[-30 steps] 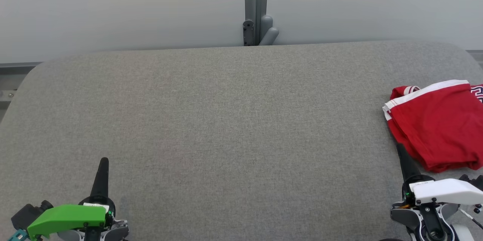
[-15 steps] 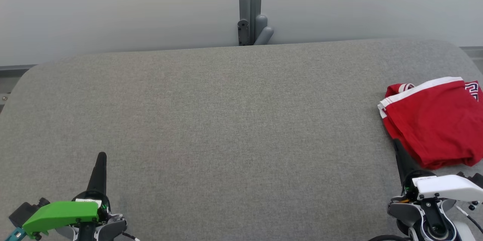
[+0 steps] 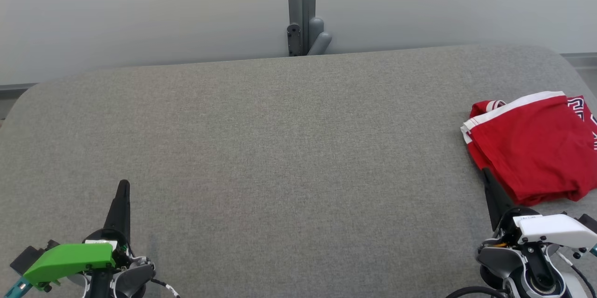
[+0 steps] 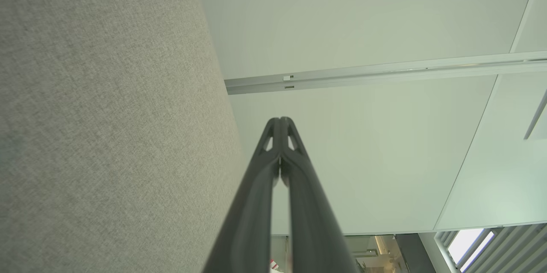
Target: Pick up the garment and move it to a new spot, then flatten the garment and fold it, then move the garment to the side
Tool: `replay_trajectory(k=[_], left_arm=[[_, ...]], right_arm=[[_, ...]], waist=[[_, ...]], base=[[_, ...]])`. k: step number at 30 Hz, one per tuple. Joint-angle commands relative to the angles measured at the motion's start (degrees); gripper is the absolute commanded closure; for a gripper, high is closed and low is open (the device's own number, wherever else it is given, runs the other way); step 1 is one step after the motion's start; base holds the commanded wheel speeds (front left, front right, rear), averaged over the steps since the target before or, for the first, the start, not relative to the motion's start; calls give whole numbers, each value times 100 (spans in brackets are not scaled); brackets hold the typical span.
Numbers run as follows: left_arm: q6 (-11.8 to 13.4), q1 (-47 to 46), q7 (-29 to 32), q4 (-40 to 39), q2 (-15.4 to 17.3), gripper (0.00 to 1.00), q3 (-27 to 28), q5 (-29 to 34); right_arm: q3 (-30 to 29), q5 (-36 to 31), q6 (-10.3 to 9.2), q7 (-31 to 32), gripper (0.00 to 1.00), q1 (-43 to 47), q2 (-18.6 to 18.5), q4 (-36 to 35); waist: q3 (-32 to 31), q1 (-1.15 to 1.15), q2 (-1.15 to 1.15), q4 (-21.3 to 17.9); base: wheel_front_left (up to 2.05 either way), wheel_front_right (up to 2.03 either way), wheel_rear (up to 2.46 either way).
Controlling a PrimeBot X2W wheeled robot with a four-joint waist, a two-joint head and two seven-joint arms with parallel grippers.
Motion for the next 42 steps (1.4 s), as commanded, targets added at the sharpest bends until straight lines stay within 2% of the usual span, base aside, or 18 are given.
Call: replay_trajectory(k=[1,8,42], left_arm=[[-29,-77,42,-25,-1,100,39,-129],[-31,-125,101,-31,-12,100,77,-338],[-31,-115,132,-25,-34,100,106,-275]], right_arm=[[19,148,2,28,100,-87,-31,-35],[42,426,2,97,100,-103,-34,-34],[40,414,2,93,100,-89,-32,-32]], waist=[[2,0,0,-11],[7,0,0,-59],[7,0,0,-59]], base=[[0,0,0],[0,0,0],[0,0,0]])
